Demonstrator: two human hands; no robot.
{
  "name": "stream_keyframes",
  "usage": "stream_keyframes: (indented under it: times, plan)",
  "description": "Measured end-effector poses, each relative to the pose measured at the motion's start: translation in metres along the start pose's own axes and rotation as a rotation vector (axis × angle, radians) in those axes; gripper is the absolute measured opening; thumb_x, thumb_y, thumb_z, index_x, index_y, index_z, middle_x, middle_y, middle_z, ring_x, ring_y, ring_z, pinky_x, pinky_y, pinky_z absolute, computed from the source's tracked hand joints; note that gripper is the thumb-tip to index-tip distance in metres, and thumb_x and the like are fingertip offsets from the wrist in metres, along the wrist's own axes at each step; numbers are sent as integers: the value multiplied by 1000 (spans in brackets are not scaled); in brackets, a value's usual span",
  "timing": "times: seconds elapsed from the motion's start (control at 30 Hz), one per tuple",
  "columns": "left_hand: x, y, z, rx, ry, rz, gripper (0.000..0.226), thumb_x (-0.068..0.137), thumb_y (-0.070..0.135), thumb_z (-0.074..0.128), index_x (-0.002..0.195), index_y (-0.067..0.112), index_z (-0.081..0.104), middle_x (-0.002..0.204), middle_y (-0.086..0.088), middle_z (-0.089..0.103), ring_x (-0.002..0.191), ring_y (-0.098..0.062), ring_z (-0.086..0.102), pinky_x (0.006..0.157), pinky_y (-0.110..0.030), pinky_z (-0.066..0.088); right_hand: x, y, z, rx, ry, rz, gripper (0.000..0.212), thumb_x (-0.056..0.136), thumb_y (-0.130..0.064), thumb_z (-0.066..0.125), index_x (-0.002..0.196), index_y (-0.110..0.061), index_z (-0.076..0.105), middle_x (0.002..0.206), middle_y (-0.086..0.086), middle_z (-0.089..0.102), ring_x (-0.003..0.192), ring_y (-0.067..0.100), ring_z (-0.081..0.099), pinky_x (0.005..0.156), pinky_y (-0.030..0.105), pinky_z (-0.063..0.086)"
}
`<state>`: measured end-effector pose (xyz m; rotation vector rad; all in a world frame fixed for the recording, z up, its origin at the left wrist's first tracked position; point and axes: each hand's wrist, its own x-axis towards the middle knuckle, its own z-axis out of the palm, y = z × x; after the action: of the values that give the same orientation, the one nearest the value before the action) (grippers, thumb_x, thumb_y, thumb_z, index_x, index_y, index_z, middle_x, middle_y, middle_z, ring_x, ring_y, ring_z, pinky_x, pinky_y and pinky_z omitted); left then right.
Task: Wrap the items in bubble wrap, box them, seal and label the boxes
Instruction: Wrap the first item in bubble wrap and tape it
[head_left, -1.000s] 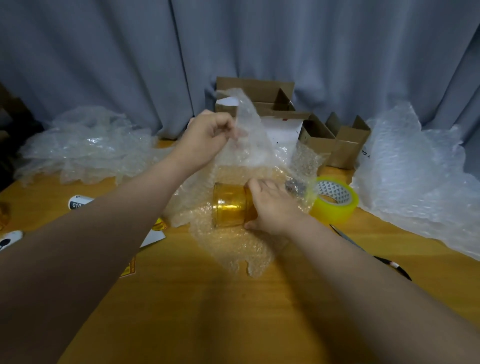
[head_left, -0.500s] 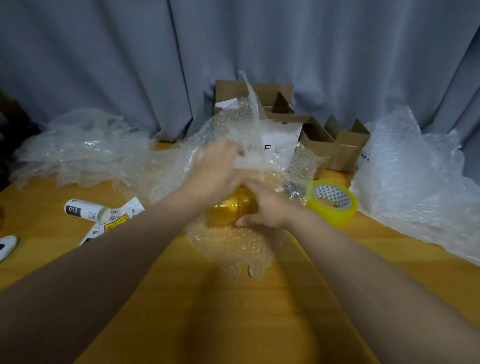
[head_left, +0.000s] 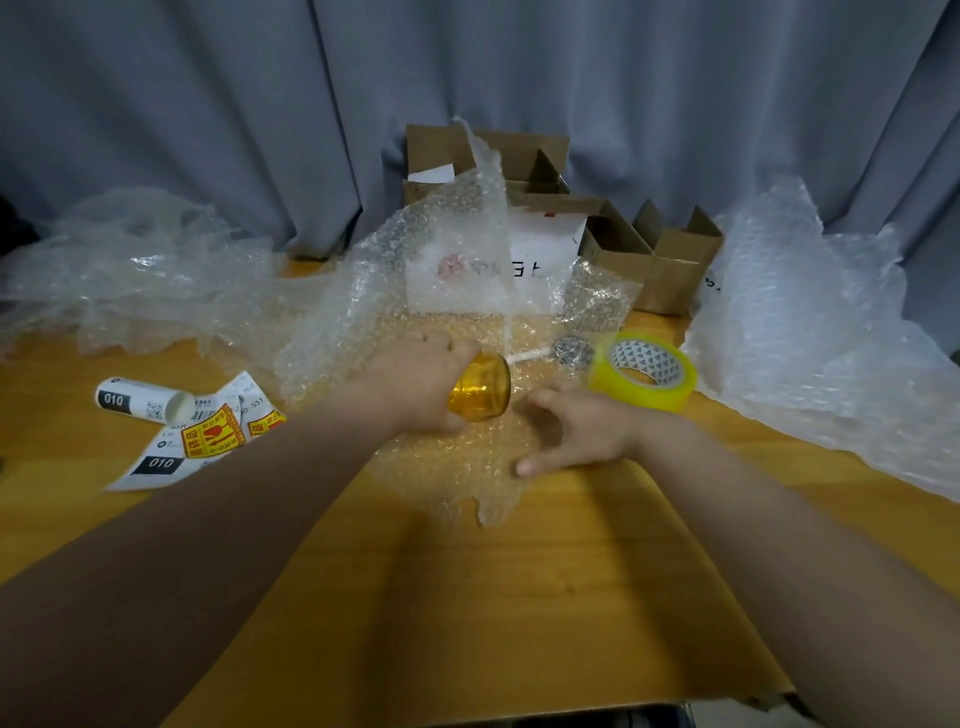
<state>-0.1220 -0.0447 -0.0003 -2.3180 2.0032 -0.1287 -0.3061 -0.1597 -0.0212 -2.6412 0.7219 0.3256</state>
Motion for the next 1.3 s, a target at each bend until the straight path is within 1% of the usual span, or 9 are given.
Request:
stream_keyframes:
  times: [0.17,0.37,0.53,0.63,0.83,1.03,1.1,1.2,1.3]
  plan:
    - [-7,8,-3,-22,31,22,87,71,58,66,143,30,26,136,-5,47,122,-28,45,99,-42,39,-6,-18,1,-94,-151,47,91,61,-59,81,135,-32,34,136,1,33,127,24,40,106,39,39]
    - [-22,17,-11,-117,36,30,93,70,59,68,147,30,24,138,-2,48,121,-24,49,92,-36,43,-26,-28,7,-159,-148,43,89,72,-47,78,146,-24,32,143,-2,45,130,23,44,106,38,39]
    - [-28,29,-17,-108,14,82,89,73,59,68,146,31,26,141,-1,45,125,-24,45,92,-34,41,-45,-40,17,-476,57,36,66,78,-65,61,132,-29,53,126,0,58,119,24,48,99,38,38]
    - [-27,31,-17,-67,3,106,90,72,61,67,147,32,24,144,-2,43,127,-24,43,96,-35,41,-56,-45,21,-596,277,-81,42,88,-51,54,120,-26,62,117,1,59,117,24,45,98,37,34]
    - [-26,17,-14,-59,-30,108,91,70,63,66,146,34,25,140,1,46,125,-23,45,97,-37,42,-56,-46,33,-456,642,-365,15,70,-26,78,80,-18,72,84,4,54,80,24,53,69,33,42]
    - [-19,8,-10,-274,-67,191,71,80,43,67,143,35,35,129,3,51,114,-19,51,94,-39,45,-43,-46,11,135,545,-283,16,89,-29,64,75,-25,56,121,2,49,115,17,45,97,31,38]
    - [-19,6,-12,-430,-132,235,54,85,38,65,136,27,48,127,3,49,113,-17,49,99,-33,42,-39,-43,8,223,526,-251,27,90,-28,61,70,-32,44,105,4,57,102,20,54,89,39,45]
    - [-23,6,-20,-755,-111,169,22,97,34,47,114,28,59,129,1,51,122,-16,47,102,-25,33,-34,-39,10,315,562,-181,27,91,-19,59,69,-23,45,84,7,59,84,24,55,78,43,47]
    - [-28,9,-34,-990,-95,57,61,90,63,31,126,22,57,134,9,49,122,-8,45,101,-27,32,-27,-39,12,390,604,-124,17,91,-14,58,75,-9,53,81,10,62,81,27,57,76,42,46]
